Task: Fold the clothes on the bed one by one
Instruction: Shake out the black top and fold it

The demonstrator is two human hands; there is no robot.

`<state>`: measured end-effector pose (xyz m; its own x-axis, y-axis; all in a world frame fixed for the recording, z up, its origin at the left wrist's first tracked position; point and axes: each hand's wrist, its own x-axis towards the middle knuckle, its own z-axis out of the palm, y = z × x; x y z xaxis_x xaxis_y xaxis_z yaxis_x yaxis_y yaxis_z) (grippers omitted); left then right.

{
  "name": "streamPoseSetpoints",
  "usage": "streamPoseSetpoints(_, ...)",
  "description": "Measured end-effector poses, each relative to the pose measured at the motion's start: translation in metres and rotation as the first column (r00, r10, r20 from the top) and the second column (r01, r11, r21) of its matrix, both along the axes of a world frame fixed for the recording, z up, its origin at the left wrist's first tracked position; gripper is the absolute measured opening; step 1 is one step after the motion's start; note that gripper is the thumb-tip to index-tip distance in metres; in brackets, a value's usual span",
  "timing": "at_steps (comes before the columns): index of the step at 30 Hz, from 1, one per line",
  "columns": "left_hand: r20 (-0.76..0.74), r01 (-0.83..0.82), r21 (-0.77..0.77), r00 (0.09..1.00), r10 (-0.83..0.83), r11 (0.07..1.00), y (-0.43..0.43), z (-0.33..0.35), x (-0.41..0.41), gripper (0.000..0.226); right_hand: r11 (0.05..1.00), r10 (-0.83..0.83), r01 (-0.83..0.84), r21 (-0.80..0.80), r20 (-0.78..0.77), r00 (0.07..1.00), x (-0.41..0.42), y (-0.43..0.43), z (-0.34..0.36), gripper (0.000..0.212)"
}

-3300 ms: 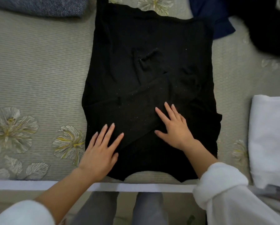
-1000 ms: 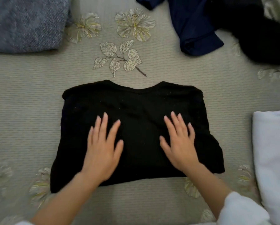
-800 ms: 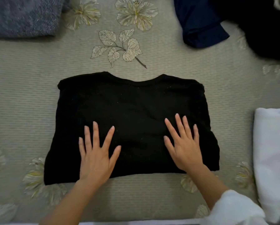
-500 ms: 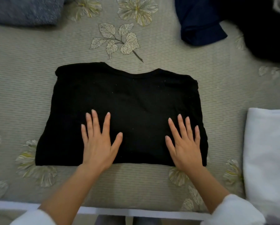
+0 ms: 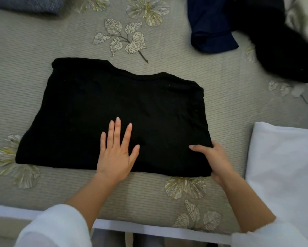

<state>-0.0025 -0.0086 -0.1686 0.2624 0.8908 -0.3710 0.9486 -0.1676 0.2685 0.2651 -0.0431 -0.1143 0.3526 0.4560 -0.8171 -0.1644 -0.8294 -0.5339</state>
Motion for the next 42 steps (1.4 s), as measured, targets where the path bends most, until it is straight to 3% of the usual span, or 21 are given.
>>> streamPoseSetpoints(3, 0.008, 0.001, -0.010, 1.000, -0.001, 1.000, 0.002, 0.001, -0.001, 0.067, 0.998, 0.019, -0.033, -0.056, -0.226, 0.974, 0.004, 0.013, 0.015, 0.049)
streamPoseSetpoints(7, 0.018, 0.010, -0.039, 1.000, -0.010, 0.999, 0.005, 0.000, -0.001, 0.066, 0.980, 0.196, -0.201, 0.003, -0.232, 0.953, 0.004, 0.030, 0.039, 0.049)
streamPoseSetpoints(9, 0.048, 0.019, -0.086, 0.999, -0.014, 0.996, 0.007, 0.002, -0.002, 0.066, 0.982, 0.190, -0.173, 0.081, -0.331, 0.924, -0.007, 0.041, 0.054, 0.045)
streamPoseSetpoints(12, 0.201, 0.045, -0.226, 0.980, 0.001, 0.973, 0.015, 0.010, -0.010, 0.065, 0.974, 0.184, -0.098, 0.206, -0.459, 0.869, -0.042, 0.063, 0.074, 0.051)
streamPoseSetpoints(14, 0.416, 0.018, -0.387, 0.896, 0.157, 0.922, 0.028, 0.023, -0.022, 0.053, 0.956, 0.208, -0.077, 0.285, -0.467, 0.859, -0.075, 0.080, 0.083, 0.053)
streamPoseSetpoints(15, 0.527, -0.032, -0.490, 0.785, 0.325, 0.871, 0.036, 0.032, -0.030, 0.045, 0.946, 0.219, -0.073, 0.316, -0.458, 0.861, -0.094, 0.089, 0.084, 0.056)
streamPoseSetpoints(16, 0.578, -0.096, -0.623, 0.612, 0.540, 0.776, 0.042, 0.042, -0.040, 0.040, 0.937, 0.231, -0.075, 0.341, -0.444, 0.866, -0.113, 0.098, 0.085, 0.059)
streamPoseSetpoints(18, 0.498, -0.138, -0.837, 0.210, 0.841, 0.530, 0.052, 0.058, -0.066, 0.038, 0.916, 0.272, -0.114, 0.386, -0.385, 0.882, -0.156, 0.116, 0.084, 0.058)
streamPoseSetpoints(21, 0.378, -0.089, -0.926, -0.241, 0.894, 0.368, 0.060, 0.061, -0.114, 0.044, 0.865, 0.385, -0.246, 0.437, -0.264, 0.884, -0.223, 0.139, 0.073, 0.039)
streamPoseSetpoints(23, 0.326, -0.088, -0.943, -0.434, 0.840, 0.320, 0.059, 0.061, -0.148, 0.050, 0.802, 0.512, -0.390, 0.453, -0.184, 0.839, -0.265, 0.146, 0.057, 0.040)
streamPoseSetpoints(24, 0.311, -0.109, -0.949, -0.477, 0.822, 0.296, 0.057, 0.060, -0.165, 0.051, 0.765, 0.583, -0.478, 0.432, -0.148, 0.799, -0.284, 0.147, 0.047, 0.050)
streamPoseSetpoints(26, 0.292, -0.159, -0.956, -0.474, 0.831, 0.246, 0.050, 0.057, -0.187, 0.055, 0.661, 0.716, -0.674, 0.329, -0.009, 0.698, -0.305, 0.141, 0.031, 0.067)
streamPoseSetpoints(29, 0.290, -0.240, -0.947, -0.364, 0.885, 0.212, 0.042, 0.054, -0.208, 0.053, 0.500, 0.786, -0.830, 0.247, 0.275, 0.555, -0.312, 0.113, 0.016, 0.055)
streamPoseSetpoints(31, 0.342, -0.345, -0.903, -0.218, 0.914, 0.255, 0.041, 0.055, -0.206, 0.047, 0.441, 0.693, -0.863, 0.247, 0.518, 0.502, -0.300, 0.091, 0.016, 0.041)
streamPoseSetpoints(33, 0.423, -0.487, -0.795, -0.016, 0.906, 0.362, 0.042, 0.054, -0.198, 0.046, 0.406, 0.564, -0.891, 0.202, 0.712, 0.418, -0.281, 0.070, 0.014, 0.034)
streamPoseSetpoints(35, 0.491, -0.626, -0.631, 0.134, 0.861, 0.458, 0.043, 0.050, -0.192, 0.047, 0.397, 0.542, -0.912, 0.098, 0.777, 0.319, -0.259, 0.057, 0.012, 0.031)
streamPoseSetpoints(39, 0.535, -0.787, -0.410, 0.202, 0.820, 0.461, 0.036, 0.039, -0.187, 0.033, 0.286, 0.581, -0.958, 0.005, 0.794, 0.178, -0.234, 0.050, 0.008, 0.026)
streamPoseSetpoints(40, 0.522, -0.807, -0.369, 0.231, 0.821, 0.462, 0.031, 0.038, -0.185, 0.031, 0.290, 0.538, -0.957, 0.024, 0.823, 0.183, -0.231, 0.051, 0.006, 0.023)
streamPoseSetpoints(41, 0.521, -0.823, -0.335, 0.244, 0.818, 0.458, 0.026, 0.036, -0.182, 0.031, 0.354, 0.491, -0.933, 0.063, 0.836, 0.243, -0.229, 0.054, 0.005, 0.021)
streamPoseSetpoints(42, 0.534, -0.838, -0.311, 0.236, 0.812, 0.448, 0.020, 0.035, -0.179, 0.030, 0.477, 0.445, -0.872, 0.113, 0.824, 0.351, -0.227, 0.058, 0.003, 0.022)
